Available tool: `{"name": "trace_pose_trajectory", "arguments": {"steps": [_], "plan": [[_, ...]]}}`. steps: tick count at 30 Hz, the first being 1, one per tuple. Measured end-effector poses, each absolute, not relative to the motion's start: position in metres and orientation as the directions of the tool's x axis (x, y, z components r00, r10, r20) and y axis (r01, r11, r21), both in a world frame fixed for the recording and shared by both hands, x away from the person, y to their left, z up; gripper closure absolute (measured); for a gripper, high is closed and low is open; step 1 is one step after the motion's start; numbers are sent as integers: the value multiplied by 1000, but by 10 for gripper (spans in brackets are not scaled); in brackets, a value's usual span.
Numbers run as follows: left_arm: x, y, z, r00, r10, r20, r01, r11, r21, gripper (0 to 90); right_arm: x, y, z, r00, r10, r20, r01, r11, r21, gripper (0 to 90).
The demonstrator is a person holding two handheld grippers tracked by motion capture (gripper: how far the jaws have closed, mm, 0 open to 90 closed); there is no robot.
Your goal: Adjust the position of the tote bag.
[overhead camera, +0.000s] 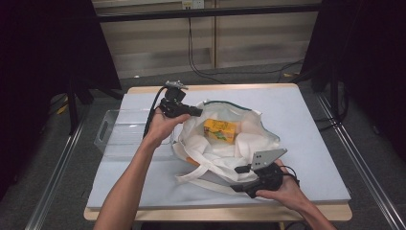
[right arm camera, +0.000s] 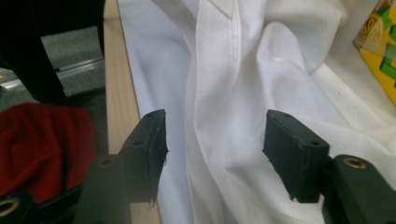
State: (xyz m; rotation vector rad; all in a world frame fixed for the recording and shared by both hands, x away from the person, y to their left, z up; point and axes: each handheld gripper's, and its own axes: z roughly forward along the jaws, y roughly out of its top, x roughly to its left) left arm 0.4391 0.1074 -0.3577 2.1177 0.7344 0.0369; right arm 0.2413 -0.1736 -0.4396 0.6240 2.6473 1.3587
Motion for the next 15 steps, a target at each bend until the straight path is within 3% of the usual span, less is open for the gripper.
{"name": "trace_pose_trajectory", "arguments": {"steps": [3, 7, 8, 9, 10, 15], "plan": [[442, 109, -358, 822, 518, -237, 495, -443, 747, 824, 242, -175, -446, -910, 408, 81, 314, 546, 777, 481], [447, 111, -357, 813, 534, -233, 502, -441, 744, 824, 245, -178, -446, -904, 423, 61, 320, 574, 754, 690], [447, 111, -357, 813, 534, -233, 502, -441, 744, 824, 245, -178, -446, -904, 423, 61, 320, 574, 754, 690], [451, 112, -356, 808, 545, -225, 507, -448, 736, 825, 247, -181, -444, -908, 411, 84, 325, 565, 758, 819], [454, 112, -356, 803, 549, -230, 512, -441, 737, 824, 247, -183, -443, -911, 403, 92, 325, 560, 762, 859], [468, 116, -359, 770, 600, -219, 535, -419, 734, 827, 246, -188, -431, -922, 373, 107, 312, 549, 775, 887]]}}
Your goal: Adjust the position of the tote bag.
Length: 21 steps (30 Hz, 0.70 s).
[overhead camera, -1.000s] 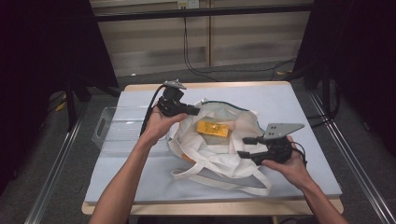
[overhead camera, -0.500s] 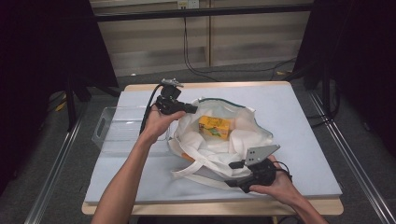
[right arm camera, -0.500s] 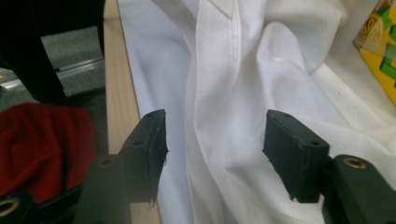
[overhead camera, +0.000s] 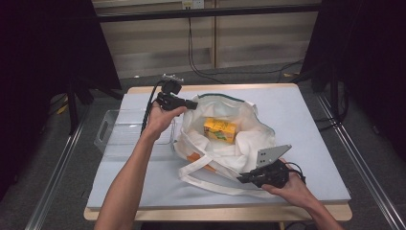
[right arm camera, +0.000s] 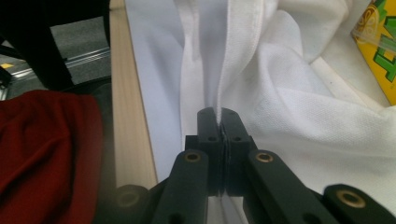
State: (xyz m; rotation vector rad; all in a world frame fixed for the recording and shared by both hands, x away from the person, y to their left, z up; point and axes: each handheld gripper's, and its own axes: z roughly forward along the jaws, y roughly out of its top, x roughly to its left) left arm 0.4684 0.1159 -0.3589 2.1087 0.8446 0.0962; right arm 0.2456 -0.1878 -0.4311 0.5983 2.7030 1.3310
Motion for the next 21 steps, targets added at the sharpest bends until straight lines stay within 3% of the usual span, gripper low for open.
{"name": "trace_pose_trajectory", "arguments": {"steps": [13, 16, 18, 21], "plan": [[483, 118, -378, 740, 627, -244, 576, -403, 711, 825, 239, -195, -439, -927, 351, 136, 323, 559, 764, 883], [477, 118, -379, 761, 601, -242, 553, -408, 726, 808, 242, -195, -440, -921, 365, 135, 330, 549, 768, 775], [473, 118, -378, 764, 595, -248, 549, -398, 735, 717, 243, -196, -437, -921, 366, 136, 328, 536, 778, 773], [466, 120, -377, 776, 581, -248, 530, -385, 756, 632, 242, -198, -433, -917, 380, 123, 322, 521, 791, 666]]}}
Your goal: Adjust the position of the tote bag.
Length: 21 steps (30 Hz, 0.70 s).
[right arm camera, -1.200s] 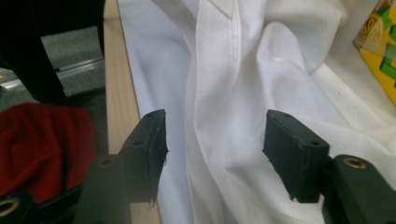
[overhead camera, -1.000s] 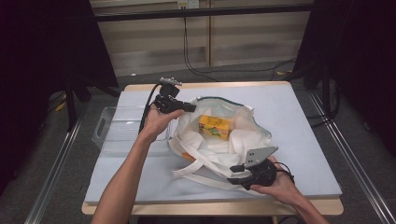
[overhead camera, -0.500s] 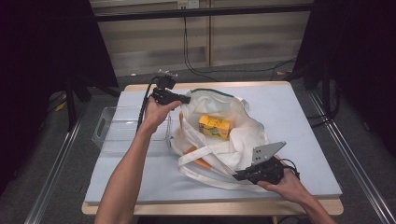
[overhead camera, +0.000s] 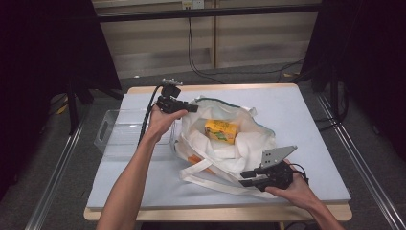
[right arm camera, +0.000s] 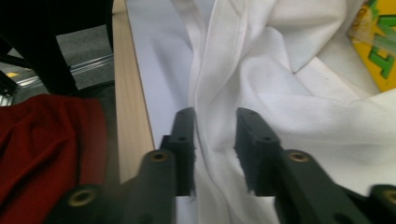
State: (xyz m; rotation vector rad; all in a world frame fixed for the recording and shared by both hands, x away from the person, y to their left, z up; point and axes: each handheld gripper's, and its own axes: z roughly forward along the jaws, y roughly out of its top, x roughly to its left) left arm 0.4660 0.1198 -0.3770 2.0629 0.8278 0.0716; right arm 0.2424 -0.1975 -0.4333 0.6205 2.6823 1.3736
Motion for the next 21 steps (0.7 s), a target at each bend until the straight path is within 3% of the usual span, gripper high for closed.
{"name": "trace_pose_trajectory", "arguments": {"steps": [8, 17, 21], "plan": [[446, 133, -369, 783, 577, -232, 495, -352, 794, 410, 242, -207, -422, -899, 421, 120, 329, 472, 818, 613], [415, 162, -359, 793, 564, -229, 451, -292, 843, 374, 254, -224, -410, -859, 499, 116, 340, 386, 857, 599], [391, 170, -361, 819, 539, -197, 403, -296, 866, 433, 265, -232, -405, -828, 550, 112, 346, 343, 873, 599]]}}
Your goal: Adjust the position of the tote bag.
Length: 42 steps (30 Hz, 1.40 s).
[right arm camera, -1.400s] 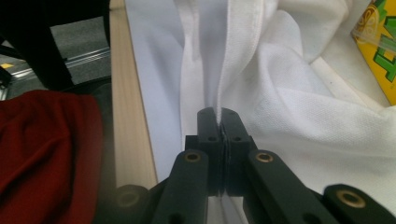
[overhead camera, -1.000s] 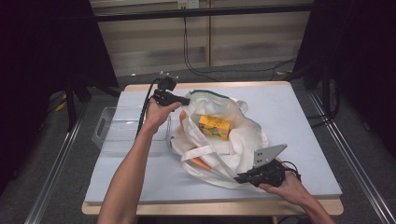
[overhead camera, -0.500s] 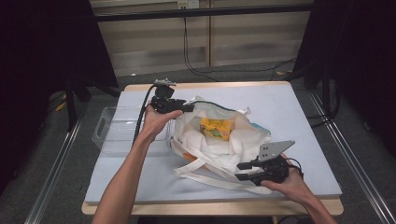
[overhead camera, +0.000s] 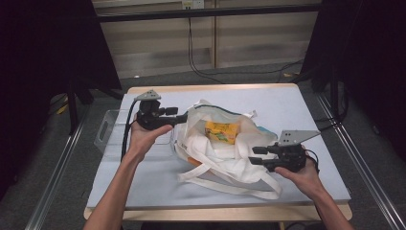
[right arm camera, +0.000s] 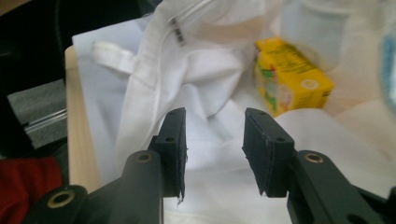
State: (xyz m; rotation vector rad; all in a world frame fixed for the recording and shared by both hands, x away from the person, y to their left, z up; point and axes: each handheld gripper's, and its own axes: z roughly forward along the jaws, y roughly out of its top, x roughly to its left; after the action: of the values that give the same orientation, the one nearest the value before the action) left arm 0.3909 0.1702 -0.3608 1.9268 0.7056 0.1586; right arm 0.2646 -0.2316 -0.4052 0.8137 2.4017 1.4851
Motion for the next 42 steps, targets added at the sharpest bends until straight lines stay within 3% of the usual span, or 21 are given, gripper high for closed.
{"name": "trace_pose_trajectory", "arguments": {"steps": [6, 10, 20, 23, 35, 42], "plan": [[354, 166, -368, 876, 447, -180, 348, -330, 877, 558, 281, -239, -397, -793, 600, 101, 340, 299, 892, 601], [331, 146, -375, 913, 384, -138, 299, -401, 866, 558, 290, -243, -393, -781, 615, 112, 334, 260, 906, 604], [296, 106, -390, 962, 202, -184, 257, -439, 861, 569, 301, -246, -381, -757, 649, 75, 316, 264, 911, 604], [287, 92, -395, 974, 166, -155, 217, -481, 849, 563, 310, -248, -381, -740, 669, 65, 331, 278, 902, 597], [277, 61, -416, 988, 133, -74, 141, -621, 771, 493, 337, -239, -390, -731, 681, 48, 364, 329, 871, 568], [279, 56, -426, 991, 132, -15, 102, -689, 717, 491, 349, -233, -397, -720, 693, 42, 389, 352, 852, 609]]}}
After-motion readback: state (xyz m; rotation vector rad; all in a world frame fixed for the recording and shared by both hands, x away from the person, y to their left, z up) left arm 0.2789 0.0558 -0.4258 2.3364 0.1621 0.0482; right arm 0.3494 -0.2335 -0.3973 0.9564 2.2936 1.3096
